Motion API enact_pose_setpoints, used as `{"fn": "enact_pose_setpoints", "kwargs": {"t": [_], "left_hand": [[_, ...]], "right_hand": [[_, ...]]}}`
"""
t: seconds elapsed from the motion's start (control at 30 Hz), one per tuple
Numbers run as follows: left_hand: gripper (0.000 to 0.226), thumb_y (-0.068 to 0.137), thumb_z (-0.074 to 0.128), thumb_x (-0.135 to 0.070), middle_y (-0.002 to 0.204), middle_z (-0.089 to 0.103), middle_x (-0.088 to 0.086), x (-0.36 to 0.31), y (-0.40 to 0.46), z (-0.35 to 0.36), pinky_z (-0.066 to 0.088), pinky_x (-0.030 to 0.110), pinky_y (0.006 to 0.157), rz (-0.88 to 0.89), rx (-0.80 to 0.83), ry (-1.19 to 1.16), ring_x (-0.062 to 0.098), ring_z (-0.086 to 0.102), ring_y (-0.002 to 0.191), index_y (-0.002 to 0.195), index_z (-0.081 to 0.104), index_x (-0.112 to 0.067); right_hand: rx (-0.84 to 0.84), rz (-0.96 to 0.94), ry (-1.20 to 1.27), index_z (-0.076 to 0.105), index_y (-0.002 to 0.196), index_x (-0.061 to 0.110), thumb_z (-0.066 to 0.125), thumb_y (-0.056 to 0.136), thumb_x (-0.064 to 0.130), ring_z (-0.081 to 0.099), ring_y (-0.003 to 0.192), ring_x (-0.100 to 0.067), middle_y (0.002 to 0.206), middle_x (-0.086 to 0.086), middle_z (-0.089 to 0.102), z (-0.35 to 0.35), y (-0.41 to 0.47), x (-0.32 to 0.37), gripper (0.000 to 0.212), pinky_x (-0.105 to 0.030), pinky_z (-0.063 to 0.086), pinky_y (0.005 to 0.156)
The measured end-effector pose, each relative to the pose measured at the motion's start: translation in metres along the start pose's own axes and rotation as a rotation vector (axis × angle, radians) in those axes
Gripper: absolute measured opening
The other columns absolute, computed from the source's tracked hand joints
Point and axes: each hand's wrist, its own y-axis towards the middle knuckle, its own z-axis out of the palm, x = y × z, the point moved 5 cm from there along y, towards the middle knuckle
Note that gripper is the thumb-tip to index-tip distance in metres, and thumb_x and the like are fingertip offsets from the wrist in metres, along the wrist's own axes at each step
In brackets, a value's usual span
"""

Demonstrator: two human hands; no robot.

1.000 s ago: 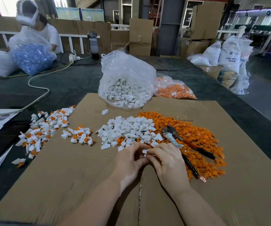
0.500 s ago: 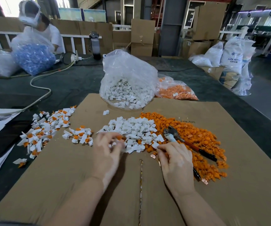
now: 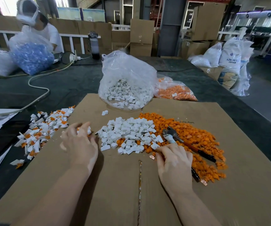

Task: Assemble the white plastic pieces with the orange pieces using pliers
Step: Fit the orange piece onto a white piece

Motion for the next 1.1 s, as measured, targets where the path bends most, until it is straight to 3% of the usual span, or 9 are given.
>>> {"fn": "enact_pose_setpoints", "kwargs": {"t": [0.07, 0.17, 0.23, 0.3, 0.47, 0.53, 0.77, 1.1], "left_hand": [[0.028, 0.083, 0.066, -0.012, 0.118, 0.051, 0.011, -0.018, -0.01, 0.006, 0.024, 0.04, 0.099, 0.143, 0.043, -0.084, 0.027, 0.033, 0.115, 0.111, 0.066, -0.018], [0.014, 0.081, 0.071, -0.022, 0.096, 0.055, -0.002, -0.047, -0.032, 0.022, 0.024, 0.029, 0.085, 0.407, 0.181, -0.099, 0.019, 0.042, 0.1, 0.094, 0.073, -0.021], [0.019, 0.085, 0.065, -0.033, 0.093, 0.049, -0.011, -0.058, -0.043, 0.032, 0.019, 0.024, 0.079, 0.486, 0.246, -0.022, 0.012, 0.039, 0.096, 0.102, 0.071, -0.028], [0.025, 0.087, 0.058, -0.042, 0.096, 0.043, -0.013, -0.06, -0.05, 0.044, 0.021, 0.026, 0.082, 0.491, 0.296, 0.081, 0.011, 0.035, 0.099, 0.11, 0.064, -0.035], [0.013, 0.087, 0.058, -0.042, 0.091, 0.035, -0.015, -0.059, -0.055, 0.054, 0.012, 0.023, 0.075, 0.481, 0.32, 0.104, 0.009, 0.03, 0.095, 0.098, 0.065, -0.037], [0.012, 0.088, 0.058, -0.04, 0.091, 0.035, -0.016, -0.058, -0.056, 0.055, 0.01, 0.023, 0.072, 0.485, 0.302, 0.101, 0.009, 0.032, 0.094, 0.098, 0.065, -0.038], [0.029, 0.09, 0.053, -0.042, 0.101, 0.04, -0.011, -0.058, -0.055, 0.06, 0.025, 0.025, 0.084, 0.486, 0.327, 0.109, 0.012, 0.035, 0.099, 0.119, 0.057, -0.038], [0.013, 0.087, 0.06, -0.036, 0.101, 0.055, -0.014, -0.061, -0.057, 0.053, 0.014, 0.021, 0.074, 0.5, 0.323, 0.034, 0.007, 0.029, 0.088, 0.098, 0.054, -0.031]], "right_hand": [[0.012, -0.037, -0.028, 0.071, 0.075, 0.014, 0.083, 0.066, 0.014, 0.06, 0.073, -0.024, 0.076, -0.001, 0.063, 0.0, 0.0, 0.004, 0.015, -0.04, 0.044, 0.068], [0.054, -0.078, -0.11, 0.071, 0.074, 0.014, 0.085, 0.062, 0.021, 0.06, 0.073, -0.025, 0.075, -0.002, 0.063, 0.003, 0.001, 0.008, 0.019, -0.041, 0.044, 0.068], [0.079, -0.082, -0.16, 0.072, 0.071, 0.016, 0.087, 0.06, 0.023, 0.059, 0.071, -0.025, 0.074, -0.002, 0.062, 0.004, 0.001, 0.01, 0.02, -0.042, 0.045, 0.067], [0.086, -0.082, -0.18, 0.071, 0.067, 0.017, 0.087, 0.06, 0.023, 0.059, 0.07, -0.024, 0.071, -0.001, 0.061, 0.005, 0.002, 0.01, 0.019, -0.041, 0.046, 0.066], [0.058, -0.101, -0.141, 0.071, 0.064, 0.018, 0.084, 0.067, 0.02, 0.057, 0.069, -0.022, 0.069, 0.001, 0.059, 0.004, 0.001, 0.009, 0.014, -0.037, 0.034, 0.073], [0.041, -0.1, -0.086, 0.071, 0.065, 0.018, 0.084, 0.068, 0.016, 0.057, 0.067, -0.022, 0.067, 0.002, 0.059, 0.002, 0.001, 0.009, 0.013, -0.038, 0.039, 0.07], [0.042, -0.087, -0.009, 0.069, 0.069, 0.016, 0.08, 0.071, 0.007, 0.059, 0.064, -0.021, 0.066, 0.004, 0.062, -0.001, 0.001, 0.009, 0.014, -0.037, 0.043, 0.066], [0.05, -0.07, 0.022, 0.067, 0.069, 0.015, 0.078, 0.073, 0.006, 0.059, 0.064, -0.021, 0.066, 0.003, 0.062, -0.003, 0.001, 0.009, 0.015, -0.036, 0.043, 0.065]]}}
